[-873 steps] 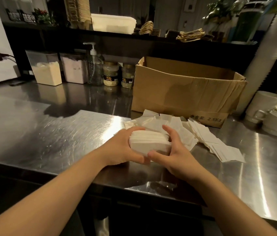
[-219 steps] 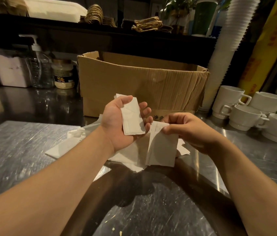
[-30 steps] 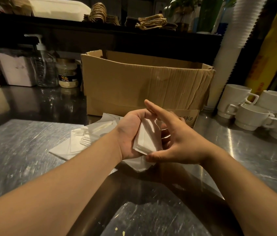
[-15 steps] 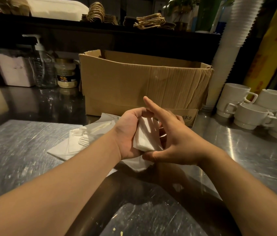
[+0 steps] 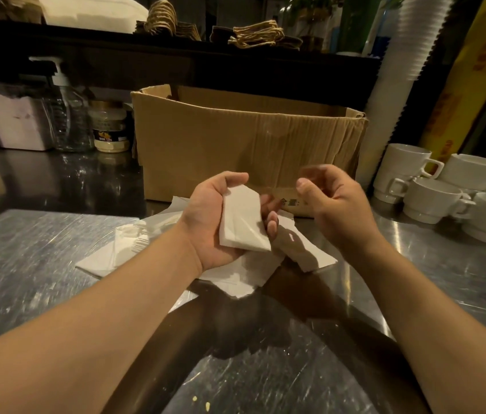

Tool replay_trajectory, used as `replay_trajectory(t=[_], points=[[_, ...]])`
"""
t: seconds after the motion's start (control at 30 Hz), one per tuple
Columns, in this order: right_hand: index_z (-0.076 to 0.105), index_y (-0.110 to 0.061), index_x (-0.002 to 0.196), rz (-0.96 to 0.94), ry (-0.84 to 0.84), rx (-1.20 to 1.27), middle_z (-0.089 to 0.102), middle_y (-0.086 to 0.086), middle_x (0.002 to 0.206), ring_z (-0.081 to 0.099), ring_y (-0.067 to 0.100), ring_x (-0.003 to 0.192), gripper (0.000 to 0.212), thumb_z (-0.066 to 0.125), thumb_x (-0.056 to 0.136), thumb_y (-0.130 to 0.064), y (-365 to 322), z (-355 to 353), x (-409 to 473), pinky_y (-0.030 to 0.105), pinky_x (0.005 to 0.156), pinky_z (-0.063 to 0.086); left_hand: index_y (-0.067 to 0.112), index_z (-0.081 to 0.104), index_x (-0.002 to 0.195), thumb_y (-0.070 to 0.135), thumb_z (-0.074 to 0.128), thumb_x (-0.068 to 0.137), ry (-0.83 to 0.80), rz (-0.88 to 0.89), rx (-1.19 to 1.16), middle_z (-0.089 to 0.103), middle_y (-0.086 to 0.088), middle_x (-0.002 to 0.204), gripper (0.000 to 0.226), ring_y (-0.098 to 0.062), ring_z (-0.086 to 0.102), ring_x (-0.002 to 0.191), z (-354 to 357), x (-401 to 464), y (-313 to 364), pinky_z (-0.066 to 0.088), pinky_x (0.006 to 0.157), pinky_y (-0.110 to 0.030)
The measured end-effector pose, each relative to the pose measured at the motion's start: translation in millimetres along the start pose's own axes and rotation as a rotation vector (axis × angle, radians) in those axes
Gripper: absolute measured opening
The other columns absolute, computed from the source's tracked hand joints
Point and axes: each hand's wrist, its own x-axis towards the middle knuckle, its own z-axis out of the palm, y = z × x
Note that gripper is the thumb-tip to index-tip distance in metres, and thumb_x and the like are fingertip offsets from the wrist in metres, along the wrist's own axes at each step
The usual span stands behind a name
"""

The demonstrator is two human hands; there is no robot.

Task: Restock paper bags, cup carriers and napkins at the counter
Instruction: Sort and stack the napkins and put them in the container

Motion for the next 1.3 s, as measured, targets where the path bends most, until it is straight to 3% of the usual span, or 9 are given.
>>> replay_trajectory(t=[0.13,0.3,0.57,0.73,0.93,1.03,1.13,1.2,1.3], points=[[0.060,-0.024,0.125,0.266,-0.247,-0.304,0.066,-0.003,0.120,0.064,0.015,0.103,0.041,0.074,0.090,-0.038,11.2,-2.2,7.1,0.030,0.084,0.056,0.010,0.057,0.118,0.039,0.056,0.088,0.001,0.027,-0.068,0.062,-0.011,0.095,0.042,-0.024,0.057,0.080,-0.3,-0.3,1.7,0.050,0.074,-0.035],[0.052,-0.034,0.140,0.261,-0.556,-0.691,0.055,-0.005,0.132,0.055,0.018,0.113,0.081,0.080,0.071,-0.065,9.4,5.7,6.6,0.034,0.092,0.052,0.009,0.060,0.108,0.039,0.057,0.087,0.107,0.087,-0.127,0.063,-0.010,0.088,0.036,-0.022,0.056,0.075,-1.2,3.4,0.6,0.047,0.072,-0.031],[0.056,-0.030,0.139,0.214,-0.516,-0.705,0.064,-0.006,0.126,0.059,0.013,0.102,0.045,0.065,0.095,-0.033,4.8,3.3,6.7,0.024,0.080,0.047,0.011,0.061,0.112,0.040,0.059,0.085,0.124,0.083,-0.126,0.064,-0.009,0.090,0.040,-0.022,0.057,0.076,-4.5,5.7,1.7,0.047,0.070,-0.031],[0.060,-0.024,0.134,0.204,-0.366,-0.722,0.063,0.003,0.118,0.057,0.020,0.094,0.034,0.055,0.100,-0.027,7.0,1.1,5.5,0.031,0.077,0.049,0.011,0.060,0.111,0.039,0.059,0.085,0.126,0.088,-0.118,0.064,-0.009,0.090,0.039,-0.022,0.057,0.075,-3.9,5.5,0.9,0.047,0.070,-0.031],[0.068,-0.027,0.109,0.151,-0.281,-0.704,0.068,-0.003,0.104,0.062,0.018,0.088,0.016,0.064,0.095,-0.034,14.4,-2.7,3.9,0.037,0.075,0.057,0.010,0.061,0.110,0.040,0.061,0.083,0.145,0.085,-0.113,0.064,-0.010,0.091,0.040,-0.022,0.058,0.076,-3.4,5.3,0.8,0.048,0.070,-0.031],[0.065,-0.028,0.089,0.134,-0.156,-0.515,0.068,-0.003,0.087,0.065,0.015,0.081,0.007,0.066,0.095,-0.030,18.1,-6.2,4.1,0.032,0.064,0.055,0.010,0.064,0.109,0.040,0.063,0.081,0.165,0.083,-0.099,0.066,-0.011,0.095,0.041,-0.024,0.060,0.080,-2.8,4.3,0.5,0.051,0.070,-0.032],[0.065,-0.018,0.120,0.216,-0.040,-0.181,0.069,-0.002,0.103,0.065,0.014,0.091,0.029,0.072,0.092,-0.026,10.4,-6.6,5.3,0.026,0.069,0.053,0.010,0.063,0.112,0.039,0.063,0.081,0.167,0.089,-0.076,0.066,-0.013,0.098,0.043,-0.025,0.060,0.082,-1.0,2.9,-0.4,0.053,0.069,-0.033],[0.064,-0.012,0.126,0.269,-0.012,0.015,0.069,0.004,0.114,0.066,0.021,0.098,0.039,0.074,0.090,-0.023,4.2,-5.9,5.6,0.030,0.073,0.057,0.008,0.063,0.113,0.037,0.062,0.083,0.167,0.099,-0.072,0.065,-0.013,0.097,0.041,-0.025,0.060,0.080,0.1,2.3,-0.8,0.051,0.071,-0.033],[0.071,-0.012,0.112,0.324,-0.094,0.311,0.072,0.008,0.109,0.068,0.031,0.103,0.024,0.071,0.088,-0.016,-2.9,-8.9,3.6,0.045,0.084,0.062,0.007,0.063,0.104,0.034,0.057,0.088,0.165,0.121,-0.052,0.062,-0.012,0.092,0.033,-0.024,0.057,0.078,3.4,0.5,-1.2,0.048,0.077,-0.033]])
